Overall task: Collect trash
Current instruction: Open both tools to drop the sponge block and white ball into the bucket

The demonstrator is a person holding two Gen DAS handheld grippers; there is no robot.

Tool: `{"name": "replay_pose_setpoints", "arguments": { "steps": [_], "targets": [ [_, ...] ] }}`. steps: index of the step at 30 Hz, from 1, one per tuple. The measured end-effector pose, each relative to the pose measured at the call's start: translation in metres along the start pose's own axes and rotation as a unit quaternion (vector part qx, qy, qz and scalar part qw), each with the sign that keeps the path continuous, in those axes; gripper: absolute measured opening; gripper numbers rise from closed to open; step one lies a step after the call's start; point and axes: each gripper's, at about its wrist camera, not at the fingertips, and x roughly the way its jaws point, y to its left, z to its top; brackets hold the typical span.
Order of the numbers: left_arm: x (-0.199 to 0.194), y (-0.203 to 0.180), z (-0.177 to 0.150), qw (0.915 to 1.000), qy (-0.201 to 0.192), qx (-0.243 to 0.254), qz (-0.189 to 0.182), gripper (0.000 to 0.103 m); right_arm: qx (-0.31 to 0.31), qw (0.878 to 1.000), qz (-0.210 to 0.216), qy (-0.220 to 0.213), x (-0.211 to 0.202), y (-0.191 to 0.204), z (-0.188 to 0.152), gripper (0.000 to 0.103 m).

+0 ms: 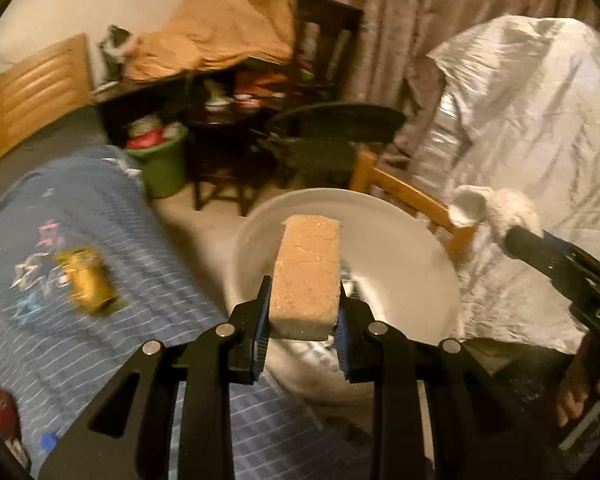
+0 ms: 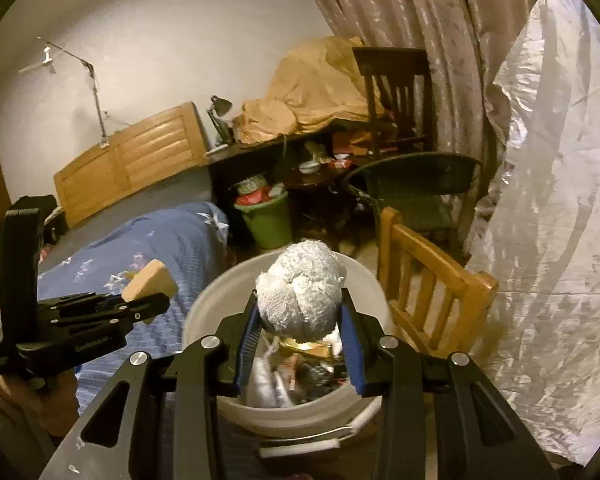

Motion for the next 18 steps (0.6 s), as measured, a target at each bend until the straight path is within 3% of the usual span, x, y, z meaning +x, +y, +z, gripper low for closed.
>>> {"name": "replay_pose_setpoints", "arguments": {
  "steps": [5, 15, 16, 17, 18],
  "targets": [
    [0.024, -0.002, 0.003, 0.9993, 0.021, -0.006, -0.031, 0.026, -0.006, 1.000, -0.003, 0.015, 0.010, -0.003, -0.003, 0.039],
    [0.042, -0.003, 0.013, 0.9995, 0.028, -0.005, -0.015, 0.027, -0.018, 0.999, 0.011, 0.039, 0.043, 0.003, 0.003, 0.040],
    [0.043, -0.002, 0.015, 0.9995, 0.028, -0.007, -0.012, 0.028, -0.020, 0.999, 0.015, 0.039, 0.046, 0.004, 0.004, 0.046],
    [0.046, 0.001, 0.017, 0.9993, 0.034, -0.012, -0.005, 0.035, -0.021, 0.999, 0.014, 0.036, 0.048, 0.006, 0.005, 0.059],
    [0.047, 0.007, 0.019, 0.9989, 0.042, -0.021, -0.003, 0.052, -0.021, 0.999, 0.009, 0.032, 0.050, 0.006, 0.005, 0.066]
  ]
}}
